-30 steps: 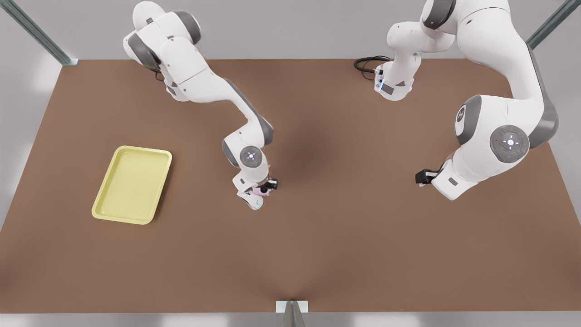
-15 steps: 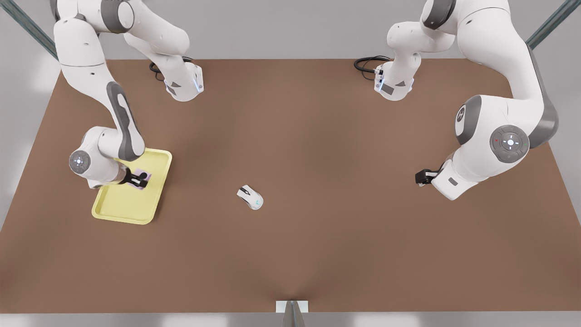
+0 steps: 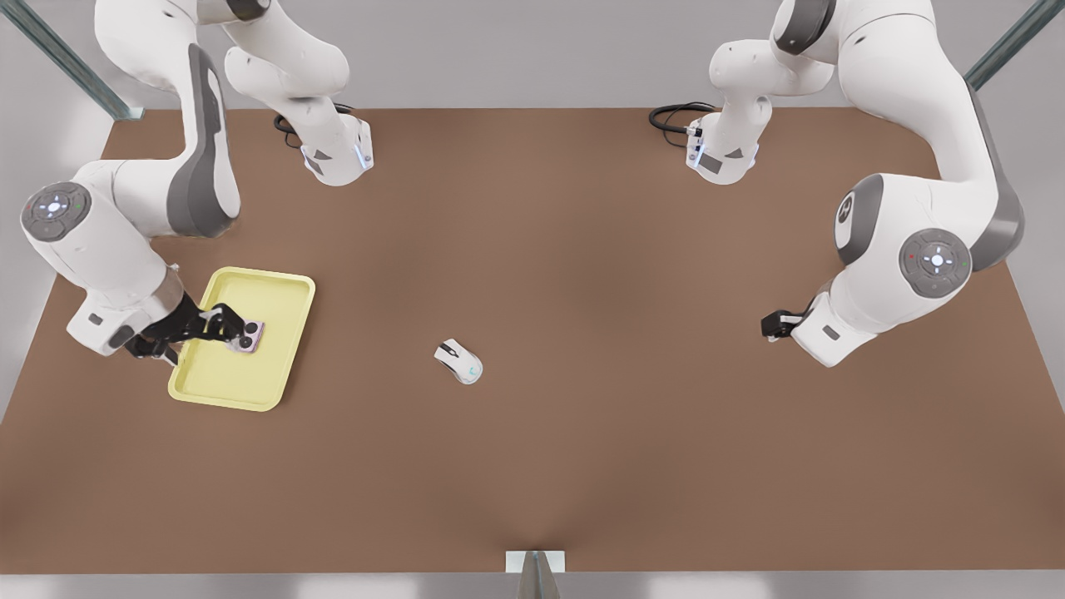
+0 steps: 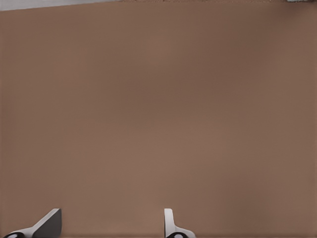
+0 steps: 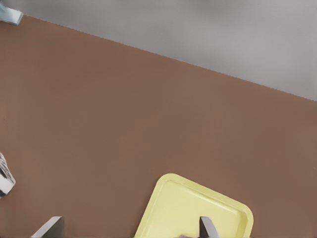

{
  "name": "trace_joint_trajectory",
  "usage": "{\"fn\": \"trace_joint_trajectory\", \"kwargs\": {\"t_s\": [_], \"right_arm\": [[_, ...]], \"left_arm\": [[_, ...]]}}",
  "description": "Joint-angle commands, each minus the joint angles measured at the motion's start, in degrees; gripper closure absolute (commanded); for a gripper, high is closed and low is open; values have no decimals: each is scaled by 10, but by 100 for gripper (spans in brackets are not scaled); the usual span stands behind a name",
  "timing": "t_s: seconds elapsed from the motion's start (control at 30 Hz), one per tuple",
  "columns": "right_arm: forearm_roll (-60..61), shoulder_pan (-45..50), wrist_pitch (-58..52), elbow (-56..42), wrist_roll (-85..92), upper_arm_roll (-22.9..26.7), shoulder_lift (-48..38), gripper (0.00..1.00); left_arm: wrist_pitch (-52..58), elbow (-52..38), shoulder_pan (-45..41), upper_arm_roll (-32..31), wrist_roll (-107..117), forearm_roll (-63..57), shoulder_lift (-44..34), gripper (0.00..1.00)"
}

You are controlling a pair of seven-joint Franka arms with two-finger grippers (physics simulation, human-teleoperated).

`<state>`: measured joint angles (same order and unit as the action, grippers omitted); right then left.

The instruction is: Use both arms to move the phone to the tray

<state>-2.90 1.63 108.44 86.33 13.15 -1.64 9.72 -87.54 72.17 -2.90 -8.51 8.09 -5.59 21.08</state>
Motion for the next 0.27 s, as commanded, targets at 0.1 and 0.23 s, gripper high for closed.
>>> {"fn": "trace_joint_trajectory", "kwargs": {"t_s": [0.1, 0.23], "right_arm": [[-10, -36, -285, -84, -68, -6, -8, 0], [-19, -36, -280, -86, -71, -6, -6, 0]], "left_arm": [[1, -1, 0, 0, 4, 0, -1, 0], [1, -1, 0, 0, 4, 0, -1, 0]]}}
